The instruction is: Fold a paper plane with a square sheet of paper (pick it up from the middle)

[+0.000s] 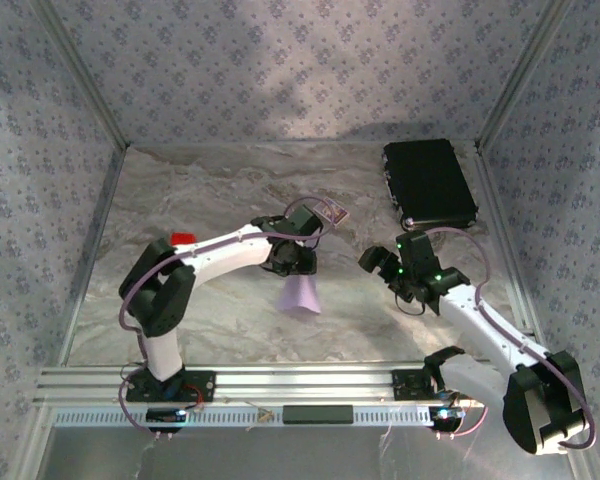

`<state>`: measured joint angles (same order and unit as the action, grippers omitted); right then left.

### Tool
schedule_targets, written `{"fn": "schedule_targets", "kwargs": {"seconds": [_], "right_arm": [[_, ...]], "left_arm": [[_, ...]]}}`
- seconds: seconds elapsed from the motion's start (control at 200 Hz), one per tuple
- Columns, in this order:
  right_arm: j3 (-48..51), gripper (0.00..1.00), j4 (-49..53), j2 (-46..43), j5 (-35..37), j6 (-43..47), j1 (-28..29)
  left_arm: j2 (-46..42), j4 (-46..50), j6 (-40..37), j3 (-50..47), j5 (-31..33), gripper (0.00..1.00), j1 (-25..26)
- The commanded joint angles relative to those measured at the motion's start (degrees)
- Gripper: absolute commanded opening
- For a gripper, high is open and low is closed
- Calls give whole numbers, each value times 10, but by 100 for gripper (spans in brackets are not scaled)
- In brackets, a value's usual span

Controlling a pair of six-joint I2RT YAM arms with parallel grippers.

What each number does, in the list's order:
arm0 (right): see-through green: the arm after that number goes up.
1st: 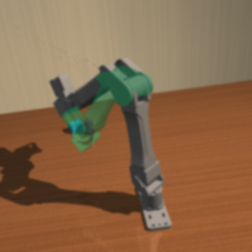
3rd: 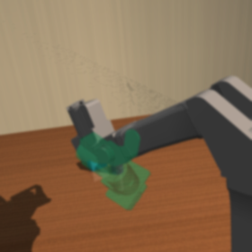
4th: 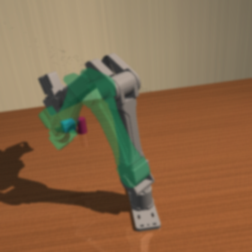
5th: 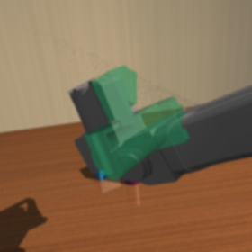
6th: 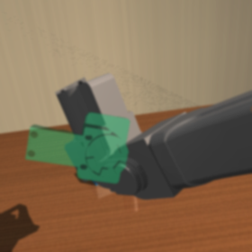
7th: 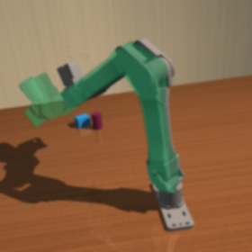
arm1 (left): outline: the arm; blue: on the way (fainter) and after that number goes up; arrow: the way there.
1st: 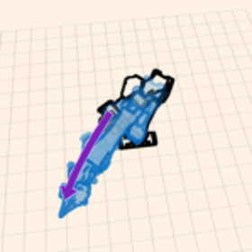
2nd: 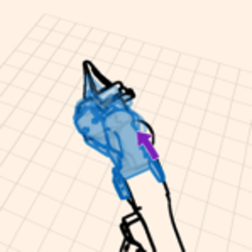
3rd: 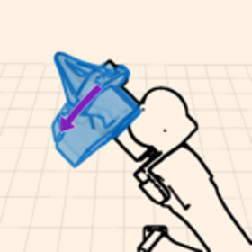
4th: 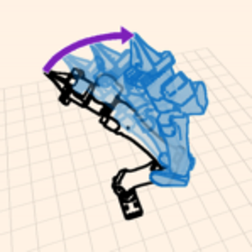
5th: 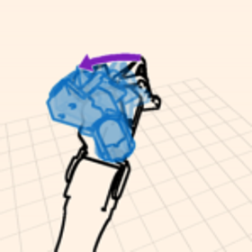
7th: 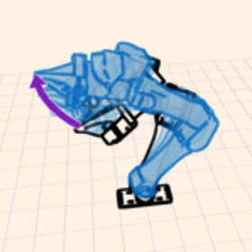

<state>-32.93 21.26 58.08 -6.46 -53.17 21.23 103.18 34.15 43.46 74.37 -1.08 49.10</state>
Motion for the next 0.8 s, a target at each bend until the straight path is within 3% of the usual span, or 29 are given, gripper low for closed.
{"fn": "schedule_targets", "kwargs": {"seconds": [0.0,0.195,0.295,0.54,0.795], "right_arm": [[-15,99,2,-20,8,-7,-4],[-15,99,-11,-57,10,-1,-4],[-7,99,-10,-78,27,-3,-5],[6,99,-57,-97,10,-34,-8],[7,99,-74,-61,-53,-12,-10]], "left_arm": [[-37,-71,10,-22,-63,43,-10],[-72,-252,68,-96,-223,42,-45],[-74,-314,94,-120,-268,43,-55],[-18,-418,159,-150,-328,43,-52],[20,-382,141,-144,-324,44,-49]]}}
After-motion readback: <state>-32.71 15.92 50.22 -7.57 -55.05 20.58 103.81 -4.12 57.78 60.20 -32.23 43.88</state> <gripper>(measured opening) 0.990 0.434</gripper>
